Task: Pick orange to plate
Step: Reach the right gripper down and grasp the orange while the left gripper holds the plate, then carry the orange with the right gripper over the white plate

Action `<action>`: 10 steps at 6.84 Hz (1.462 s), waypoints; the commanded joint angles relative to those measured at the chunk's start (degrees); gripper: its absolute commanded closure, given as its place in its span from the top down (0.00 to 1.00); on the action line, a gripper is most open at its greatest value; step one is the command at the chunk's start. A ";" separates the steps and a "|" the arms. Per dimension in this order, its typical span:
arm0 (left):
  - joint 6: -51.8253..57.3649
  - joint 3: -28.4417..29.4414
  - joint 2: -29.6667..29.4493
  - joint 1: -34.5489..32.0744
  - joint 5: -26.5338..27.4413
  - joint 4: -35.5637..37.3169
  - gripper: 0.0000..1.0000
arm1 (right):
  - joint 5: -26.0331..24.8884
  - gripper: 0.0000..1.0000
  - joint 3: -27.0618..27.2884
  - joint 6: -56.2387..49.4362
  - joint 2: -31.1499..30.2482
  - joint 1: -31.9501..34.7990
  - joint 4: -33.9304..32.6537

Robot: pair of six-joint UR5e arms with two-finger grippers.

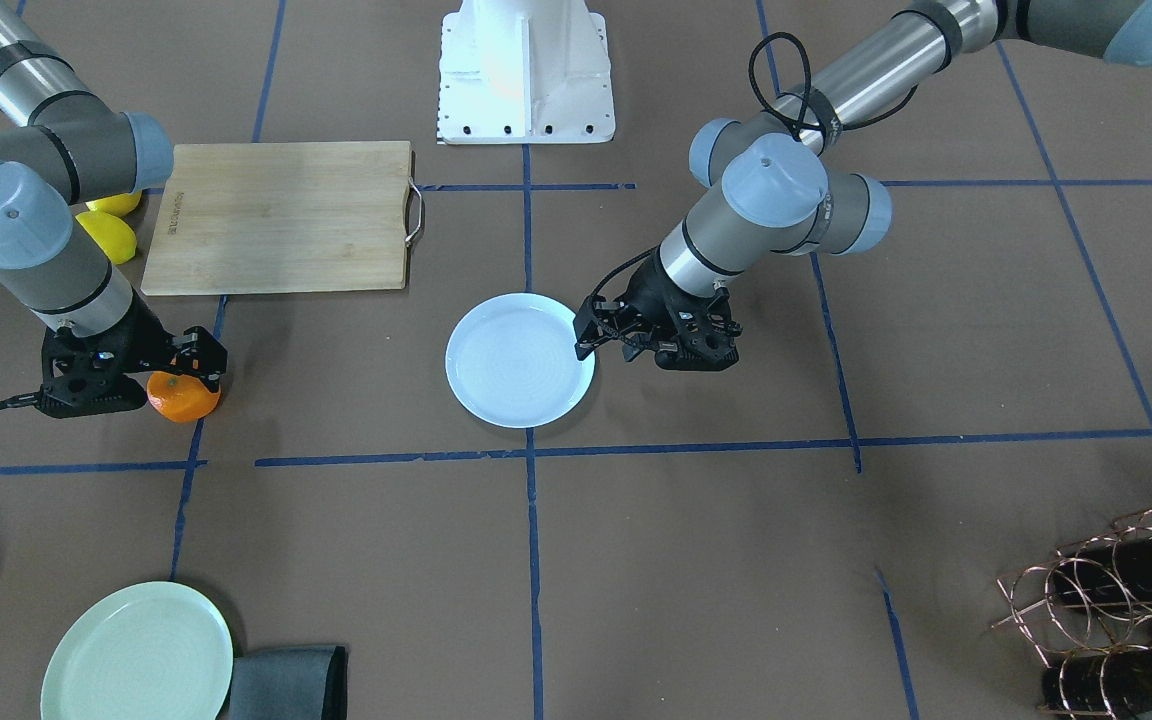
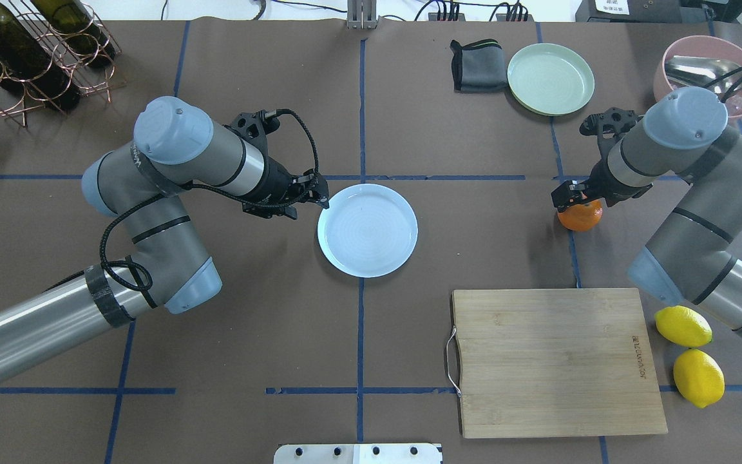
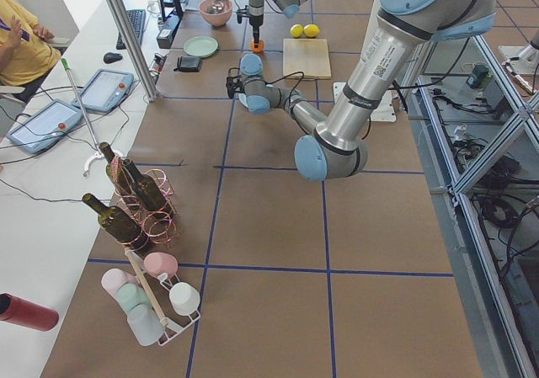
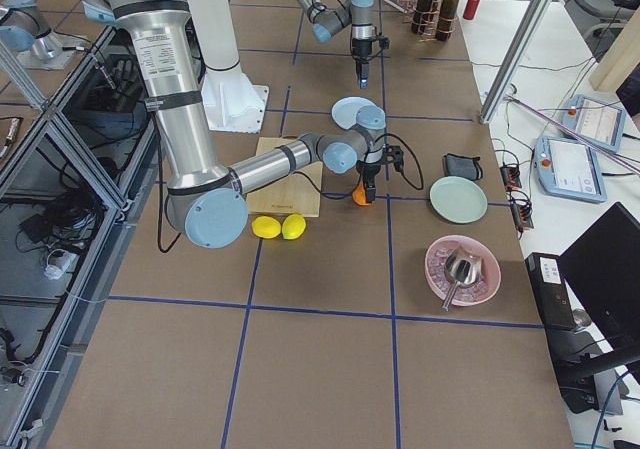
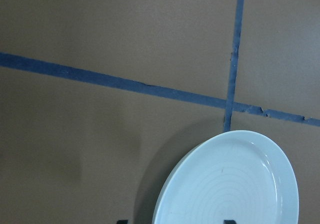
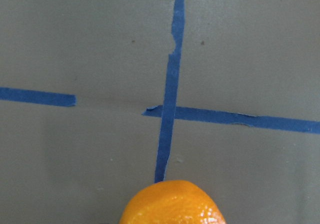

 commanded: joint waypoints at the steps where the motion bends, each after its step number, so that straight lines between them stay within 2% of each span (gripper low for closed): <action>1: 0.00 0.00 0.12 0.01 0.00 0.00 0.70 | -0.01 1.00 -0.21 0.09 -0.06 -0.37 -0.09; 2: 0.00 0.00 0.12 0.01 0.00 0.00 0.70 | -0.01 0.99 -0.21 0.09 -0.06 -0.46 -0.09; 3: 0.09 0.00 0.21 -0.07 0.00 0.00 0.70 | 0.17 0.72 -0.21 0.18 -0.23 -0.46 -0.09; 4: 0.00 -0.17 0.47 0.01 0.00 0.00 0.70 | 0.34 0.15 -0.21 0.96 -0.06 -0.46 -0.09; 5: 0.09 -0.78 0.65 -0.07 0.00 0.00 0.70 | 0.61 0.00 0.57 1.92 0.03 -0.46 -0.09; 6: 0.00 -0.88 0.56 -0.07 0.00 0.00 0.70 | 2.09 0.00 3.80 2.46 0.64 -0.55 -0.87; 7: 0.00 -1.57 0.65 -0.16 0.00 0.00 0.70 | 4.54 0.00 4.35 5.94 5.87 -0.73 -3.58; 8: 0.00 -3.41 1.70 -0.16 -0.08 0.00 0.70 | 3.61 0.00 4.18 16.59 12.97 -5.16 -6.74; 10: 0.26 -9.46 5.73 -0.42 -0.08 0.00 0.70 | -3.48 0.00 3.13 29.29 19.25 -12.64 -6.94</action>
